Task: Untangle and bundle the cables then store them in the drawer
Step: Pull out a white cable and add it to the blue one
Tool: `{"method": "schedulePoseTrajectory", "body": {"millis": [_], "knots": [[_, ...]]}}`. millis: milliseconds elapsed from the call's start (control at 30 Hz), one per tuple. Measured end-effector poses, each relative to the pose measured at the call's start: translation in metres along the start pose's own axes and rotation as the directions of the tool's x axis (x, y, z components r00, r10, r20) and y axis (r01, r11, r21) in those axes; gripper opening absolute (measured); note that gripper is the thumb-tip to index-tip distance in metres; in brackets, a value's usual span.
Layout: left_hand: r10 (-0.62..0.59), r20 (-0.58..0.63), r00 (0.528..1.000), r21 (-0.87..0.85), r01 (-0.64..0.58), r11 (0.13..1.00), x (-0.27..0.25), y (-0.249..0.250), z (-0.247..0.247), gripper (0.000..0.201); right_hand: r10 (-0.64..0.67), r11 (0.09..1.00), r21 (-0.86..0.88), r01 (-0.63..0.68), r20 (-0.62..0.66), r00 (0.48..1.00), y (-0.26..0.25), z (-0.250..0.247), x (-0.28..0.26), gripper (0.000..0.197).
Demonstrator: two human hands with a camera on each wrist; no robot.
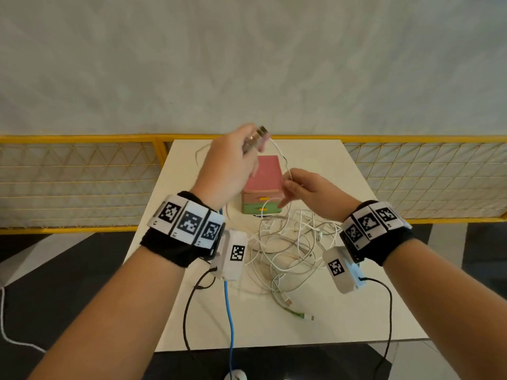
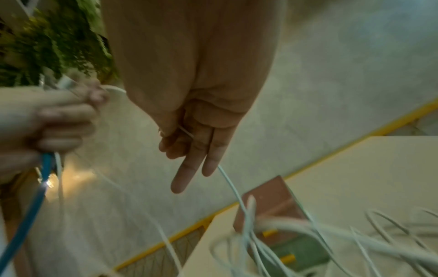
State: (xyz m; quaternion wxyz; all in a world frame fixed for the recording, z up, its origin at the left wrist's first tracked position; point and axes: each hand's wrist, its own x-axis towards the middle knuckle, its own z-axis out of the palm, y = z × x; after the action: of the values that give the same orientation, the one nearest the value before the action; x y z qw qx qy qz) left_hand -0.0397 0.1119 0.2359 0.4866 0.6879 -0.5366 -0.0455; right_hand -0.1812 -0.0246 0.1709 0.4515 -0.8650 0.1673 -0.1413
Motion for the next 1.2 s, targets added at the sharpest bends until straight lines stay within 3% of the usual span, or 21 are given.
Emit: {"method": "schedulePoseTrajectory", "body": {"millis": [100,167,233,300,400,500,600,733,867,933,967,1033,1067,1100,1167,1200], "knots": [[-0.012,-0.179,0.984,-0.033,0.006,0.999,0.012,-0.006,-0.013,0.017,0.073,0.992,0.1,-0.075,0.026,0.997,0.01,0.007,-0.005,0.027],[-0.051,-0.206,0.977,0.022,0.057,0.998,0.013,-0.011,-0.017,0.016,0.081,0.99,0.117,-0.076,-0.039,0.996,0.009,0.006,-0.006,0.028],[-0.056,-0.156,0.986,0.063,0.067,0.996,0.009,-0.011,-0.016,0.03,0.063,0.995,0.079,-0.056,-0.096,0.993,0.005,0.001,-0.003,0.028],[-0.012,-0.007,1.0,0.069,0.012,0.998,0.003,-0.007,-0.007,0.05,-0.028,0.999,-0.026,0.025,-0.115,0.993,-0.006,-0.006,0.003,0.027],[0.013,0.19,0.982,0.249,-0.061,0.967,0.003,-0.004,0.009,0.03,-0.185,0.953,-0.258,0.157,-0.087,0.979,-0.03,-0.014,0.009,0.026],[0.021,0.142,0.99,0.203,-0.05,0.978,0.004,-0.004,0.008,0.026,-0.251,0.916,-0.359,0.18,-0.162,0.954,-0.043,-0.025,0.008,0.028],[0.017,-0.013,1.0,0.061,-0.016,0.998,0.005,-0.001,-0.006,0.032,-0.157,0.942,-0.323,0.095,-0.171,0.973,-0.035,-0.031,-0.001,0.03],[-0.043,0.141,0.989,0.004,0.043,0.999,0.0,0.011,-0.011,0.033,0.0,0.986,-0.164,-0.008,-0.043,0.999,-0.04,-0.026,-0.026,0.019],[-0.048,0.301,0.953,0.073,0.027,0.997,-0.016,0.024,0.006,0.023,-0.096,0.995,-0.033,0.093,-0.124,0.988,-0.066,-0.022,-0.048,0.018],[-0.053,0.285,0.957,-0.03,0.064,0.997,-0.025,0.029,0.012,0.012,-0.11,0.992,-0.08,0.099,-0.155,0.982,-0.075,-0.024,-0.058,0.02],[-0.063,0.235,0.97,-0.101,0.089,0.991,-0.029,0.03,0.013,0.02,-0.109,0.988,-0.125,0.09,-0.155,0.982,-0.077,-0.026,-0.066,0.019],[-0.078,0.102,0.992,-0.202,0.097,0.974,-0.034,0.033,0.011,0.028,-0.085,0.977,-0.205,0.067,-0.08,0.993,-0.081,-0.028,-0.084,0.012],[-0.094,0.06,0.994,-0.227,0.106,0.968,-0.037,0.035,0.009,0.021,-0.056,0.971,-0.232,0.058,0.013,0.998,-0.083,-0.029,-0.095,0.01],[-0.122,0.059,0.991,-0.248,0.133,0.96,-0.04,0.038,0.007,0.016,-0.02,0.969,-0.242,0.052,0.134,0.991,-0.086,-0.027,-0.107,0.01],[-0.162,0.149,0.975,-0.332,0.204,0.921,-0.046,0.046,0.007,0.035,0.031,0.973,-0.226,0.051,0.343,0.939,-0.089,-0.02,-0.126,0.01],[-0.156,0.212,0.965,-0.383,0.229,0.895,-0.051,0.052,0.007,0.044,0.03,0.973,-0.224,0.059,0.375,0.927,-0.088,-0.018,-0.132,0.01]]}}
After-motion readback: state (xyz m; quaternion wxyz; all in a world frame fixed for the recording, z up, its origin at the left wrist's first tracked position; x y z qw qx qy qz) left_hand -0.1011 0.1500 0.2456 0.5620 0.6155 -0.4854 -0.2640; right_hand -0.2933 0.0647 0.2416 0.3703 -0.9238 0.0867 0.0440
